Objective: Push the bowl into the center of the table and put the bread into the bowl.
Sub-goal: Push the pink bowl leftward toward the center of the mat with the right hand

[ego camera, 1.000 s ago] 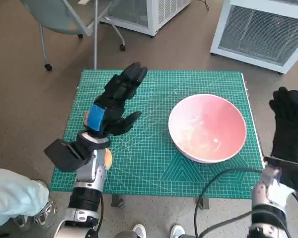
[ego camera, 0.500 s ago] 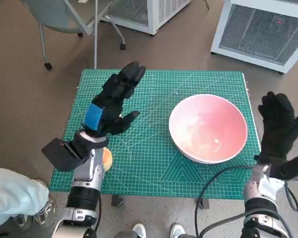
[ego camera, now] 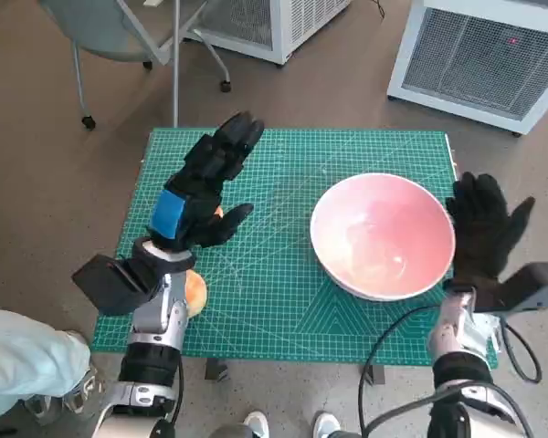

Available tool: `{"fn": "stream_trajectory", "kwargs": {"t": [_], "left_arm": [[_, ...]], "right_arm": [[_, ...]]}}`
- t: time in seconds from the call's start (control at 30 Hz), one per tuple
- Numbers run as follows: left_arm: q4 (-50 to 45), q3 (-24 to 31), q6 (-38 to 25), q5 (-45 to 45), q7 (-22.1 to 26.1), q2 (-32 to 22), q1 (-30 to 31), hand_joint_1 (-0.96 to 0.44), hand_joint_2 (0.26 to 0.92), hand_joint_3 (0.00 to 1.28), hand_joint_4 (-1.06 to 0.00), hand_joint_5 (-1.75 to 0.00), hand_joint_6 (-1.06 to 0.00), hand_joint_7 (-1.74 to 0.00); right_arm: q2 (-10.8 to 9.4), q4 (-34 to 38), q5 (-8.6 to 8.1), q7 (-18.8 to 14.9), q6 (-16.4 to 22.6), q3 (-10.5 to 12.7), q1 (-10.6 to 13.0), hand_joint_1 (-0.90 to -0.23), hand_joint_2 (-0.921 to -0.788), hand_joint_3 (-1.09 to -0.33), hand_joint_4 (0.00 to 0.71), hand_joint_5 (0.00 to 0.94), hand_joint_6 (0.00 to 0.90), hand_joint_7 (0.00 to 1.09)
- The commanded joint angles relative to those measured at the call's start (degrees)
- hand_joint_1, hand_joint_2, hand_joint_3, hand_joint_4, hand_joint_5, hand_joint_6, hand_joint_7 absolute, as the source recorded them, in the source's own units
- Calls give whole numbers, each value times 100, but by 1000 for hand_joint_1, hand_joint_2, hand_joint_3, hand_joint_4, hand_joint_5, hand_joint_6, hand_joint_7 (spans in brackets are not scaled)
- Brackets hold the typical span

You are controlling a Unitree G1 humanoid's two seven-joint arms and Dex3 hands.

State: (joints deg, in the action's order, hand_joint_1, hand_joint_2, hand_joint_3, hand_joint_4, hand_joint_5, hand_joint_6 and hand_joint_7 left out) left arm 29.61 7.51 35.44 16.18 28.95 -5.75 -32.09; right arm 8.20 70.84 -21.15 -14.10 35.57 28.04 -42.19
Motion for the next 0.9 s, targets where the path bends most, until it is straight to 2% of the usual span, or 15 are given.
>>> {"fn": "stream_trajectory", "kwargs": {"t": [0.03,0.33,0.5,0.7,0.9], "left_arm": [[-88,51,33,20,-11,-83,64,-481,921,292,-300,-1,-266,-202],[-201,42,85,-78,-134,-111,177,-515,921,296,-302,-2,-271,-194],[-298,39,104,-138,-209,-143,260,-529,921,301,-303,-2,-274,-190],[-431,52,88,-148,-262,-205,371,-545,921,303,-303,-1,-278,-183],[-567,61,87,-161,-331,-254,494,-555,921,302,-303,-1,-280,-177]], "right_arm": [[-174,165,-135,53,-290,135,-79,-498,-921,-760,273,22,242,486],[-396,305,-357,34,-746,390,-335,-491,-921,-753,313,22,317,472],[-520,337,-432,51,-921,472,-471,-496,-921,-755,340,15,359,425],[-647,363,-418,102,-1039,507,-607,-516,-921,-750,358,15,389,412],[-721,393,-304,165,-1102,438,-703,-524,-921,-745,363,14,403,407]]}}
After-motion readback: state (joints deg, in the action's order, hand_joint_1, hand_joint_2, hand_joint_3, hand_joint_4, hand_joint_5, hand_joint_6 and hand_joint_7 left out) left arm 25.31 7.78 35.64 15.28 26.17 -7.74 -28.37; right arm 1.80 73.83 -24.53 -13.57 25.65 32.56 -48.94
